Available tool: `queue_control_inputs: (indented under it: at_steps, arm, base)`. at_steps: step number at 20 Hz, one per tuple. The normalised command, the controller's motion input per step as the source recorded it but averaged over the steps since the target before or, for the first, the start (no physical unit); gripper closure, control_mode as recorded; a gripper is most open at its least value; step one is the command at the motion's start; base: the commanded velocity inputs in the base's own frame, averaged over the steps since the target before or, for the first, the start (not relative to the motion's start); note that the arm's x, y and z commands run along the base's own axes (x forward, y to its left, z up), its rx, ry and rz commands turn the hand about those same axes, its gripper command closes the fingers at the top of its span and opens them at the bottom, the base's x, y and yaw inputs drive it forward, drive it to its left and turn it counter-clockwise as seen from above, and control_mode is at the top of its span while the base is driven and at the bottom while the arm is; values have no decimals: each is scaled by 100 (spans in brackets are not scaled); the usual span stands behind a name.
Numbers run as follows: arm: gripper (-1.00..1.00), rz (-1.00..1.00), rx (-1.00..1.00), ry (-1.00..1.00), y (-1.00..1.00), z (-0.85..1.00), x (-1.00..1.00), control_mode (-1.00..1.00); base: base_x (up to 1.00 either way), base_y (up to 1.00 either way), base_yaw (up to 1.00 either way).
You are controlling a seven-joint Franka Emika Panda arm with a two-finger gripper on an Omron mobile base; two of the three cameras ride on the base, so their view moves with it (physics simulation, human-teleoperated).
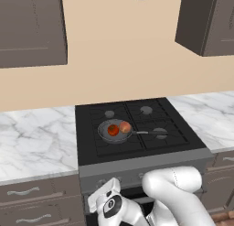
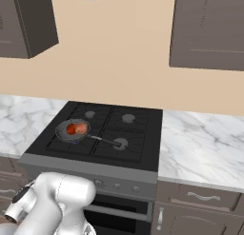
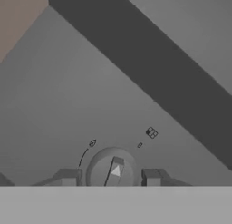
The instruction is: Place the pan on the front left burner on the stove. Then place the tomato and the onion in the pan and turn on the front left burner.
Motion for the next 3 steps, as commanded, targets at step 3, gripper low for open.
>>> queue_control_inputs:
  at_steps: [3]
  arm:
    - [100, 0, -8, 0, 0, 0, 0, -100]
  base:
    - [0, 0, 0]
